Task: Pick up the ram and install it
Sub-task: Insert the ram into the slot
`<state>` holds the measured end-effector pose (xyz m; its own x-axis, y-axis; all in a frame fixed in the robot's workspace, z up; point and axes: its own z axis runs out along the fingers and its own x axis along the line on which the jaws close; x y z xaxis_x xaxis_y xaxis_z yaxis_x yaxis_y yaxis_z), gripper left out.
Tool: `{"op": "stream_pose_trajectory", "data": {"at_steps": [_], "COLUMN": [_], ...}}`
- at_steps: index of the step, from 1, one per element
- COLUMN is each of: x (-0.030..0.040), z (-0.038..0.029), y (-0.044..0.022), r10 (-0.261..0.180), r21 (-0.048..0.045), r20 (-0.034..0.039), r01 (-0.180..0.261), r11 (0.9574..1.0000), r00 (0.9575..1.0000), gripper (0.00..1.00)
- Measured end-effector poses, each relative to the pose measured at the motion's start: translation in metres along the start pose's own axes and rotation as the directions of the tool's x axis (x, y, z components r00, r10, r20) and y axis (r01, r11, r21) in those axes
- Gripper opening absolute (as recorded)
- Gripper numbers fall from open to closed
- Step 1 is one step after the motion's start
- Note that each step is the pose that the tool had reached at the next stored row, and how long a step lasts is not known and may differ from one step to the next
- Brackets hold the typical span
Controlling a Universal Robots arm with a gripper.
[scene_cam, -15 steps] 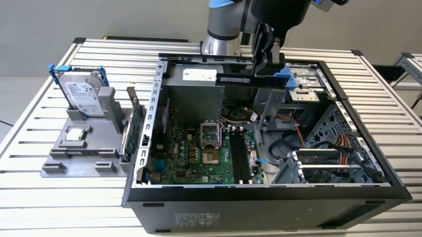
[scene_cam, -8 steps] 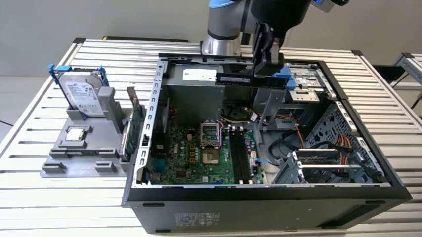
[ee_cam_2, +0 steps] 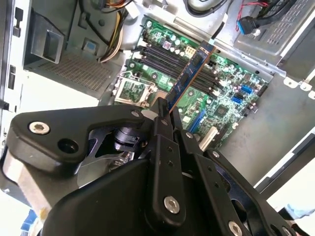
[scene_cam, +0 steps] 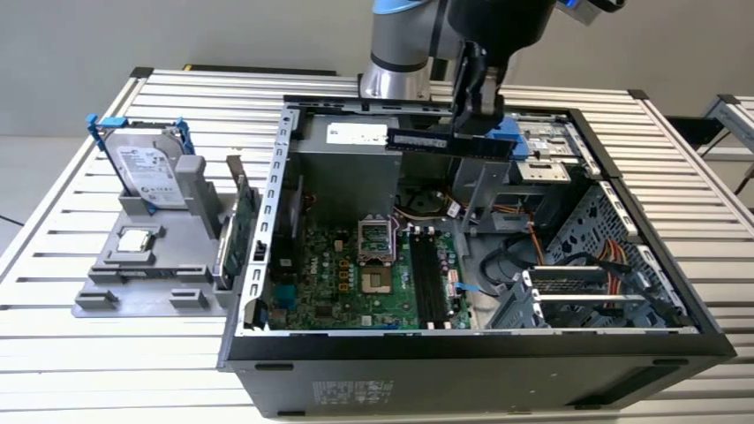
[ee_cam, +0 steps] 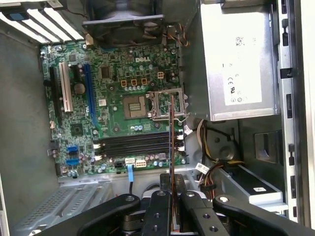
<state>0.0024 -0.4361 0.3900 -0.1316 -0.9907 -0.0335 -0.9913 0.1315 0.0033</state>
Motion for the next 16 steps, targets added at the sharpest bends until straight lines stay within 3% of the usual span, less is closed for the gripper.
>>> {"op": "stream_pose_trajectory", "data": {"at_steps": [16], "x": [0.0000], "z": [0.0000], "y": [0.0000], "r10": [0.094], "r21": [0.0031], "r20": [0.0004], "r01": [-0.094], "r11": [0.9955], "r00": [0.9956], "gripper": [0.00]}}
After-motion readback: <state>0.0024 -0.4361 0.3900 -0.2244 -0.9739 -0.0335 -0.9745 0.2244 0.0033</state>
